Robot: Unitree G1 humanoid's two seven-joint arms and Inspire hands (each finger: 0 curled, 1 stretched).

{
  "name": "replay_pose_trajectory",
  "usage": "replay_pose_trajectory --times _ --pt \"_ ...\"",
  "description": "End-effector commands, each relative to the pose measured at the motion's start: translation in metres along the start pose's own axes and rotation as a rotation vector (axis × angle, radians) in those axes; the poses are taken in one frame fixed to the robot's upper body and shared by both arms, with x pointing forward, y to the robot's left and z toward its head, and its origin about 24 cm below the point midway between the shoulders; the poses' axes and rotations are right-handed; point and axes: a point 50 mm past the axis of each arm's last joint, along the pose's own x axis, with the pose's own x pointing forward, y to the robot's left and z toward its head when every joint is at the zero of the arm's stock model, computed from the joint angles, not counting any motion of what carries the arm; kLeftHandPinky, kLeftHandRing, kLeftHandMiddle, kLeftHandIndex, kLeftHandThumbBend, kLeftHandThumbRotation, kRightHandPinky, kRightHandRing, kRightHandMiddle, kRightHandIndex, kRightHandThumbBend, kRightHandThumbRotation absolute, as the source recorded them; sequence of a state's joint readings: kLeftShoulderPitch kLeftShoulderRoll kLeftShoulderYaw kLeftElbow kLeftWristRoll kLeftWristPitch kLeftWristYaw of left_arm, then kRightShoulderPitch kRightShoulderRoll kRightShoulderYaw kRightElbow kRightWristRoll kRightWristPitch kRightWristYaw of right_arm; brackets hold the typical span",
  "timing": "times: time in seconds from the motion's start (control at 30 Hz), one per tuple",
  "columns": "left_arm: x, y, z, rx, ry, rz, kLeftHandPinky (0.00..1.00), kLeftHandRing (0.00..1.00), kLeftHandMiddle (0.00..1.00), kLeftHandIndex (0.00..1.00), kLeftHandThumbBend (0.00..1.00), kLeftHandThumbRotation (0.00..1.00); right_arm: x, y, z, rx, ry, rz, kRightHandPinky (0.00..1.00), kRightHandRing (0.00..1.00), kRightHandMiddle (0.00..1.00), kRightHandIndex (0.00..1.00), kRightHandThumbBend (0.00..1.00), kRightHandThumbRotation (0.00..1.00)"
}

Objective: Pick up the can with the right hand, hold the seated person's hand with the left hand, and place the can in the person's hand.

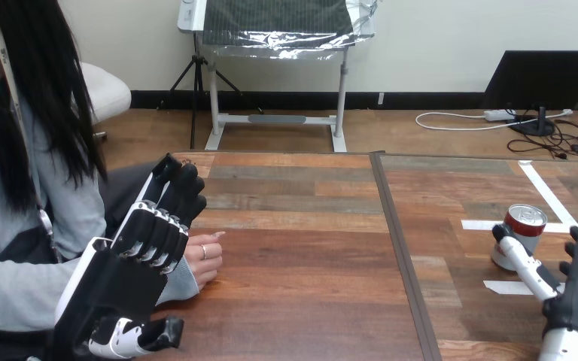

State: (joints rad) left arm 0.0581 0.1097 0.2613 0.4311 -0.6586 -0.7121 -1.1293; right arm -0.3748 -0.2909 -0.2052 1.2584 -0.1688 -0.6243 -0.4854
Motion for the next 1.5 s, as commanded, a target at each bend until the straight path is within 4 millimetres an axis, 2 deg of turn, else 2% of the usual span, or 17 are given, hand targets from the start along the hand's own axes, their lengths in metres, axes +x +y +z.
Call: replay_pose_trajectory --times 0.0,0.23,0.83,1.47 --pt "0.013 0.006 0.01 0.042 -0.058 -0.022 1.0 1.0 1.0 1.0 1.0 0.42 0.026 -0.004 0.033 0.012 -0.089 -0.021 0.87 0.93 0.95 1.0 1.0 0.59" --pt "0.011 0.007 0.011 0.049 -0.052 -0.029 1.0 1.0 1.0 1.0 1.0 0.41 0.03 -0.003 0.036 -0.018 -0.082 -0.015 0.86 0.92 0.94 1.0 1.0 0.61" --pt "0.007 0.007 0.013 0.023 -0.049 -0.033 1.0 1.0 1.0 1.0 1.0 0.39 0.038 -0.003 0.043 -0.009 -0.066 0.004 0.88 0.92 0.94 1.0 1.0 0.57" --pt "0.004 0.007 0.016 0.038 -0.049 -0.036 1.0 1.0 1.0 1.0 1.0 0.38 0.044 -0.003 0.047 -0.034 -0.035 0.026 0.81 0.88 0.93 0.99 1.0 0.58"
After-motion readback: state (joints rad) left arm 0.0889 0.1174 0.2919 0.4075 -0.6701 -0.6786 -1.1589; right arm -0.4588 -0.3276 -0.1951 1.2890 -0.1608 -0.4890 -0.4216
